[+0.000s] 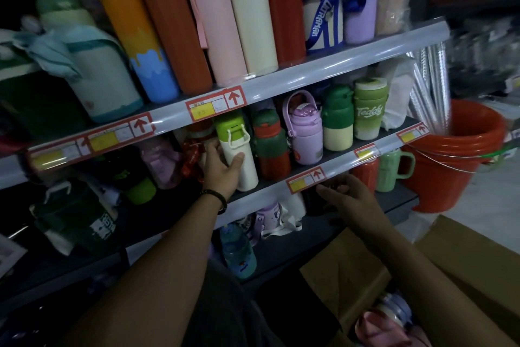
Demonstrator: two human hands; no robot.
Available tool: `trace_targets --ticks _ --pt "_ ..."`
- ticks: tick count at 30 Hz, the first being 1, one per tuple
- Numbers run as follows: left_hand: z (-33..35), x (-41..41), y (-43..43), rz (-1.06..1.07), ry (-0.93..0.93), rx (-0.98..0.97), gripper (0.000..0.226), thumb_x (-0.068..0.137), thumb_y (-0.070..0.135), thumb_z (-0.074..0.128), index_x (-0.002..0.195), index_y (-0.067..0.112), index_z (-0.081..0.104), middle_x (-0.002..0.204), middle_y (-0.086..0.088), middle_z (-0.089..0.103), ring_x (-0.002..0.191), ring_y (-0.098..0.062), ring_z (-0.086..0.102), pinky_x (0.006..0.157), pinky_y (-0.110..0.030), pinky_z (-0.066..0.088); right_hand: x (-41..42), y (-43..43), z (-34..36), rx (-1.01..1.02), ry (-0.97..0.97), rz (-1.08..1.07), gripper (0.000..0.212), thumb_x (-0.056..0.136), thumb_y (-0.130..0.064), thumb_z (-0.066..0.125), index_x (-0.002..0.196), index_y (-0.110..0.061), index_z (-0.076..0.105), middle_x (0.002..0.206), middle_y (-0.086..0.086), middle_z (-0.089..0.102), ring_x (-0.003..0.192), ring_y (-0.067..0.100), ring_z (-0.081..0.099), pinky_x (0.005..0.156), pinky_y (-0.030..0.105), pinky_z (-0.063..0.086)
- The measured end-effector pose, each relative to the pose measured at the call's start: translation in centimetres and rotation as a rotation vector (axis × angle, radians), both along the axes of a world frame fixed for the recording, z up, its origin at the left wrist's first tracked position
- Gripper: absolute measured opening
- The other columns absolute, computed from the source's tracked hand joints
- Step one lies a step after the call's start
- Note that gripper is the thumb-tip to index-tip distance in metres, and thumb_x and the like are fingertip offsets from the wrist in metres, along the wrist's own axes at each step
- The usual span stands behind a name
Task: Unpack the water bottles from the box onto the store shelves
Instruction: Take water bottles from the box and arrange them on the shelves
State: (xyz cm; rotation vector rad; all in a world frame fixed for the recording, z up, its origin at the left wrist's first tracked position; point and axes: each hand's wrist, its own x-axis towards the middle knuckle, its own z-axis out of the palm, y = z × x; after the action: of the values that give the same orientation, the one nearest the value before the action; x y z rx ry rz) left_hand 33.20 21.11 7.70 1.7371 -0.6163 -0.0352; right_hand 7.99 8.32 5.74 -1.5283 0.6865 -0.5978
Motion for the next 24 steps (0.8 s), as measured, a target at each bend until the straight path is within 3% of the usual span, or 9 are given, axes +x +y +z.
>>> trace_targets --ticks 3,6,10,15,18,21,24 --pt "0.1 -0.2 0.2 -0.005 0.002 0.032 0.055 0.099 0.012 0.068 0.146 0.014 0.042 0.123 0.009 0.058 0.105 -0.003 0.058 0.105 -0.04 0.048 -0.2 0.0 0.0 -0.003 0.011 0.019 0.034 0.097 -0.032 0.073 0.121 -0.014 0.059 0.107 0.013 0.069 0.094 0.033 0.072 0.078 0.056 0.062" --pt "0.1 -0.5 0.5 -0.024 0.012 0.058 0.067 0.095 0.013 0.073 0.151 0.016 0.037 0.127 0.011 0.052 0.117 -0.013 0.055 0.104 -0.038 0.047 -0.4 0.2 0.1 -0.005 0.032 0.035 0.038 0.094 -0.035 0.075 0.122 -0.015 0.058 0.105 0.012 0.07 0.094 0.032 0.072 0.076 0.053 0.063" --pt "-0.2 -0.9 0.6 -0.032 -0.037 0.154 0.079 0.09 0.005 0.078 0.152 0.011 0.029 0.126 0.014 0.037 0.117 -0.006 0.042 0.097 -0.027 0.038 -0.7 0.2 -0.2 0.004 0.045 0.033 0.04 0.091 -0.037 0.079 0.118 -0.017 0.058 0.104 0.014 0.07 0.095 0.034 0.073 0.076 0.053 0.063" --pt "-0.3 -0.5 0.8 -0.024 -0.016 0.205 0.08 0.087 0.011 0.082 0.149 0.014 0.032 0.131 0.008 0.046 0.123 -0.021 0.053 0.103 -0.041 0.047 -1.2 0.2 0.0 0.046 0.049 0.03 0.041 0.092 -0.035 0.078 0.118 -0.01 0.058 0.096 0.014 0.069 0.081 0.027 0.068 0.066 0.041 0.057" --pt "-0.5 -0.6 0.6 0.042 0.026 0.225 0.082 0.083 0.02 0.088 0.146 0.01 0.036 0.136 -0.003 0.054 0.121 -0.023 0.057 0.101 -0.04 0.049 -1.7 -0.2 0.0 0.049 0.051 0.026 0.041 0.094 -0.034 0.077 0.121 -0.011 0.058 0.095 0.012 0.07 0.081 0.023 0.07 0.069 0.043 0.058" --pt "-0.6 -0.5 0.4 0.034 0.128 0.338 0.084 0.074 0.038 0.092 0.14 0.007 0.051 0.135 -0.003 0.059 0.119 -0.025 0.061 0.102 -0.039 0.05 -2.4 -0.9 0.2 0.035 0.041 0.006 0.039 0.093 -0.029 0.079 0.121 -0.014 0.057 0.098 0.014 0.071 0.089 0.033 0.073 0.078 0.054 0.061" --pt "-1.5 0.0 -0.1 0.077 0.147 0.439 0.121 0.038 0.071 0.081 0.141 0.013 0.054 0.141 -0.012 0.058 0.119 -0.034 0.061 0.101 -0.043 0.053 -2.7 -1.7 0.2 0.035 0.021 -0.028 0.036 0.091 -0.028 0.082 0.116 -0.015 0.061 0.097 0.016 0.07 0.082 0.034 0.07 0.068 0.049 0.059"
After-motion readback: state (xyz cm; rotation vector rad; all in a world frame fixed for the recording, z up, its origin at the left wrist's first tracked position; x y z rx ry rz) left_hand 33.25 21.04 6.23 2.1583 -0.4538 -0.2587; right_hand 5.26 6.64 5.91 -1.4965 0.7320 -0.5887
